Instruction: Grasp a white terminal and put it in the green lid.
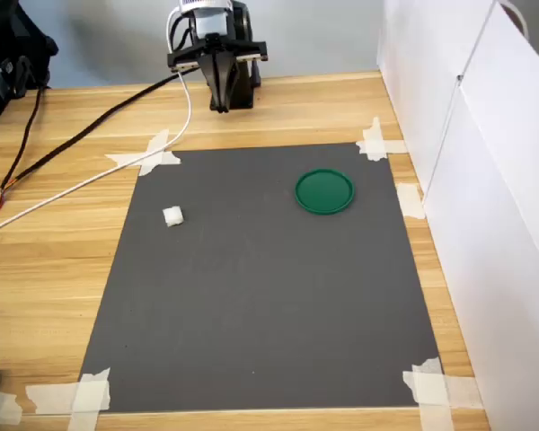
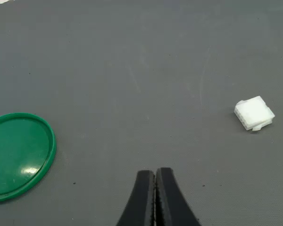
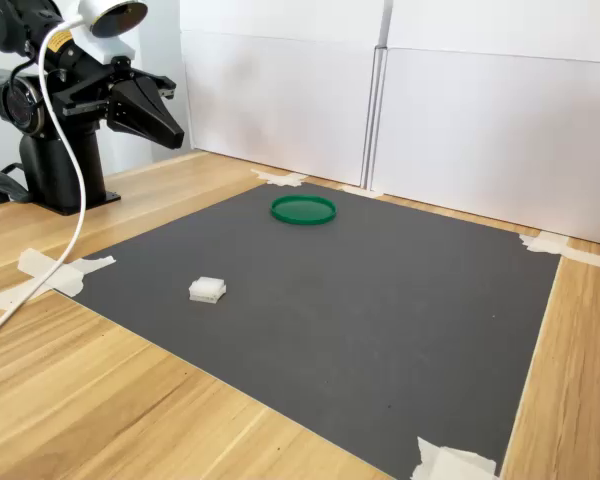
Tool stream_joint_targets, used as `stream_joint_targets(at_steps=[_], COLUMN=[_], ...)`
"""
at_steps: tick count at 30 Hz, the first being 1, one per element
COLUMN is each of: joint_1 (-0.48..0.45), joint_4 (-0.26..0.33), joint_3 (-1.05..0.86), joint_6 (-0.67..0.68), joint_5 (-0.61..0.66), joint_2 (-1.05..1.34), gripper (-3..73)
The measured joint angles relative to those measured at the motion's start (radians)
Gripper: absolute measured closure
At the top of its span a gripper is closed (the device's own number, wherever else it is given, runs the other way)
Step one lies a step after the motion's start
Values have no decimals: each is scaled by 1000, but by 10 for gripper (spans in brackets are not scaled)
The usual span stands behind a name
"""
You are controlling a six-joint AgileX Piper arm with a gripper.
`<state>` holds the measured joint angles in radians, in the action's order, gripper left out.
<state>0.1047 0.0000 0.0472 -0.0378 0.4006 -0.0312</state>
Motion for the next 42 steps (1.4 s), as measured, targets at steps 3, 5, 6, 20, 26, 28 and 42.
stream_joint_targets(at_steps=[3,5,6,20,26,28,42], joint_1=[0,0,0,-8,-50,-56,-198], joint_4=[0,0,0,0,0,0,6], joint_3=[0,0,0,0,31,56,277], joint_6=[0,0,0,2,2,2,3], joint_5=[0,0,0,0,6,10,83], joint_2=[0,0,0,0,-39,-84,-464], gripper=[717,717,717,717,717,717,717])
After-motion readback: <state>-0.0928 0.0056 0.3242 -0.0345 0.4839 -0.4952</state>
